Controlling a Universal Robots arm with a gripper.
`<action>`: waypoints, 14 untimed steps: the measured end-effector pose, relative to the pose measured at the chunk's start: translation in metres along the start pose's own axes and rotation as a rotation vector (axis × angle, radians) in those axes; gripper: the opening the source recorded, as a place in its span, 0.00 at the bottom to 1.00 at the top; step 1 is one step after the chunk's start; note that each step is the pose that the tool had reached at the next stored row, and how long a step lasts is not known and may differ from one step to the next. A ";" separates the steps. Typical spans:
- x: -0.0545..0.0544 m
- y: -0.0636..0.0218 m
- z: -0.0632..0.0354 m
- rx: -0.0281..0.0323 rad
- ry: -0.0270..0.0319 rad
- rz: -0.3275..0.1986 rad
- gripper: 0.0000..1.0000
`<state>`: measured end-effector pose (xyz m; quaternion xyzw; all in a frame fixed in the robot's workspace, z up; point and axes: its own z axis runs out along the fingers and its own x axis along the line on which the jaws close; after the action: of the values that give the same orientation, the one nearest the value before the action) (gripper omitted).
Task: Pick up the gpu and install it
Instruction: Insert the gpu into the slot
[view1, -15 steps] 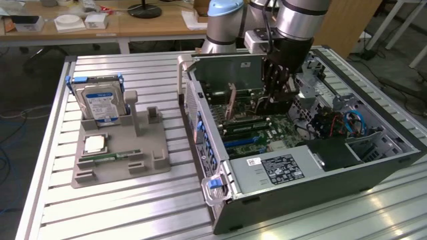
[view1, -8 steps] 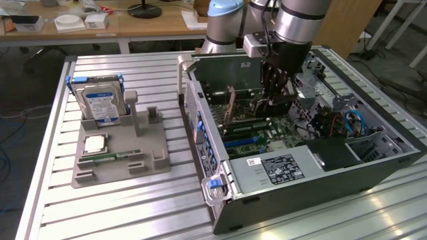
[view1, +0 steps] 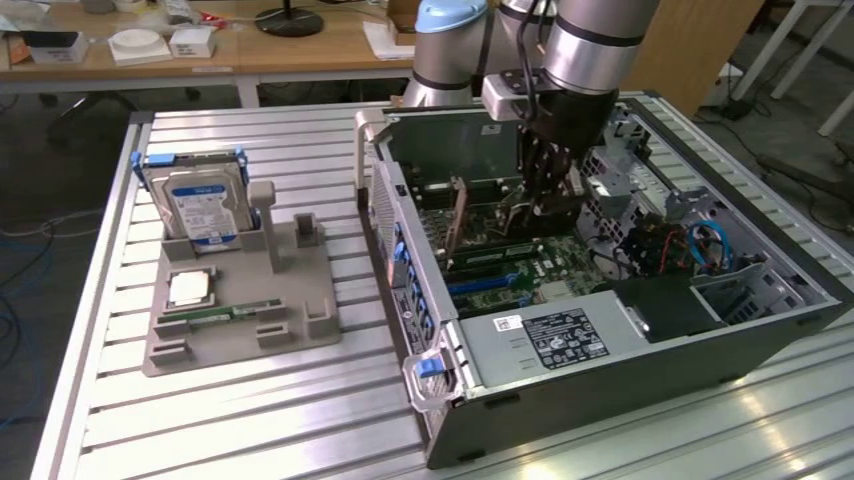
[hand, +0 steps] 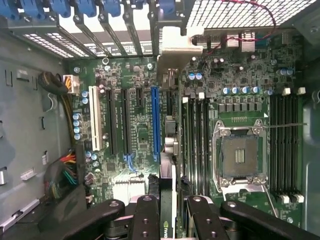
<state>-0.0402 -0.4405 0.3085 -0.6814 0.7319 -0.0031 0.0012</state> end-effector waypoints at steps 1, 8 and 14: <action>0.001 0.0002 0.0004 -0.0002 0.0009 0.000 0.26; 0.004 0.0002 0.0041 0.0003 0.0055 -0.008 0.26; 0.004 0.0038 0.0065 0.0005 0.0054 -0.050 0.26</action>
<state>-0.0442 -0.4446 0.3020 -0.6994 0.7147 -0.0052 -0.0007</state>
